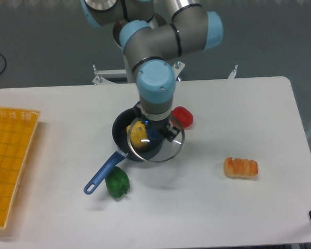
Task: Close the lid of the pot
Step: 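Carry the glass lid over the blue saucepan, then lower the lid onto the saucepan rim and settle it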
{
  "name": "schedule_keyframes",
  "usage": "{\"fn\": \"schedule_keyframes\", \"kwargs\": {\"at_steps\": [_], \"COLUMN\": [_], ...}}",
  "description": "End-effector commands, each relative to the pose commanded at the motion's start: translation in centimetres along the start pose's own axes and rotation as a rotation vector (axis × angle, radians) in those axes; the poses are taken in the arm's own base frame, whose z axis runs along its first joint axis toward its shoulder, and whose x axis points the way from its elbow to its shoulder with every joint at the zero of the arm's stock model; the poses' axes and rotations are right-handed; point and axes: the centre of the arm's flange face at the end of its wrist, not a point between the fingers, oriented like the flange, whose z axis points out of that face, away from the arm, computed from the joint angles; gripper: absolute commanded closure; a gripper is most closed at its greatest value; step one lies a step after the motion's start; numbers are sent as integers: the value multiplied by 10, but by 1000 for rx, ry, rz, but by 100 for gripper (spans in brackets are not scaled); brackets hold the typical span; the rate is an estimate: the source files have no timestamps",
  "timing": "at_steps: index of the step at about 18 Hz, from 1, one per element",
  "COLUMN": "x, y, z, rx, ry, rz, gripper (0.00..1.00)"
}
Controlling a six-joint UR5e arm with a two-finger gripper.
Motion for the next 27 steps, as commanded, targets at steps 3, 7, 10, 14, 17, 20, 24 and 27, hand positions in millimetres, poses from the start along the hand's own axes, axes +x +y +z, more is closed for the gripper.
{"fn": "schedule_keyframes", "kwargs": {"at_steps": [3,7,10,14,17,20,24,27], "x": [9,23,26,30,32,32,32,33], "y": [4,-1,-1,3,5,4,5,5], "z": [6,13,18,25,31,34,35,35], "rx": [-3,-30,-38,-54,-52,-49,-49,-50], "ry": [-12,-13,-8,-6,-17,-32,-32,-33], "rz": [4,31,33,35,41,41,41,41], "gripper": [43,43,43,43,43,43,43,43]}}
